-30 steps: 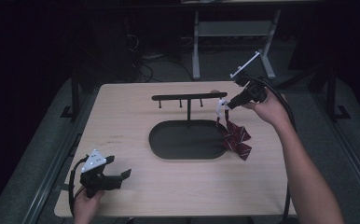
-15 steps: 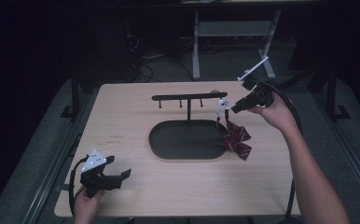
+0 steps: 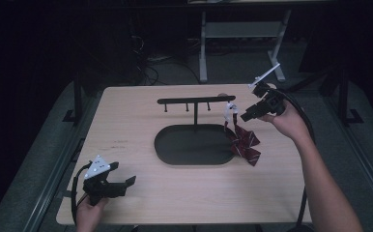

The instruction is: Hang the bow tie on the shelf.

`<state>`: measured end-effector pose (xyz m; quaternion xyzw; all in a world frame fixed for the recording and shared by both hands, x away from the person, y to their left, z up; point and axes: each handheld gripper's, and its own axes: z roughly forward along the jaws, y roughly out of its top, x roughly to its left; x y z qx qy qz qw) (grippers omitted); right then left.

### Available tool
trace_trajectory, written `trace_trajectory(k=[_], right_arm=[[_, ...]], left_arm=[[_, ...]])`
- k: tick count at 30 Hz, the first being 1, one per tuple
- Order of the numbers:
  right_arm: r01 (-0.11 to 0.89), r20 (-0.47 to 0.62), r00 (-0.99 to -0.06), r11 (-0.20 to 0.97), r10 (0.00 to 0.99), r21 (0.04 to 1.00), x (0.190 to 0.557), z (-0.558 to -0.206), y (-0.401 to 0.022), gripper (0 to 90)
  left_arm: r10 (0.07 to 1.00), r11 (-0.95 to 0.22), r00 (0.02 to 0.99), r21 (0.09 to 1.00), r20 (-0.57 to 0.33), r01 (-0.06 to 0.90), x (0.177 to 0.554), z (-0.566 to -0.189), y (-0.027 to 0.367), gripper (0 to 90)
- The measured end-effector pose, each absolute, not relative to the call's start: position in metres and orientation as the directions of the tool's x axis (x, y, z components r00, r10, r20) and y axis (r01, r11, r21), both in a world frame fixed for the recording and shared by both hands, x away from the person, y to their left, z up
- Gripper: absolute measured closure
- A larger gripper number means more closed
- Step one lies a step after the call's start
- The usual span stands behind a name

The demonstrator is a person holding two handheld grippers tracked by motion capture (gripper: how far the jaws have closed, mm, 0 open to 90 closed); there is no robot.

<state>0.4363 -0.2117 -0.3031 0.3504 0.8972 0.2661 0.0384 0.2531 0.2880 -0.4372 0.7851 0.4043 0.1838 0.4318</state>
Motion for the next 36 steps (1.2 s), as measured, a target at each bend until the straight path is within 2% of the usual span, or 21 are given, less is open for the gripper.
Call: trace_trajectory(k=[36], right_arm=[[0.623,0.149,-0.743,0.594,0.652,0.51,0.414,-0.33,-0.227,49.0]], left_arm=[[0.797,-0.301,0.601,0.825,-0.058,0.478,0.252,-0.437,0.288,13.1]])
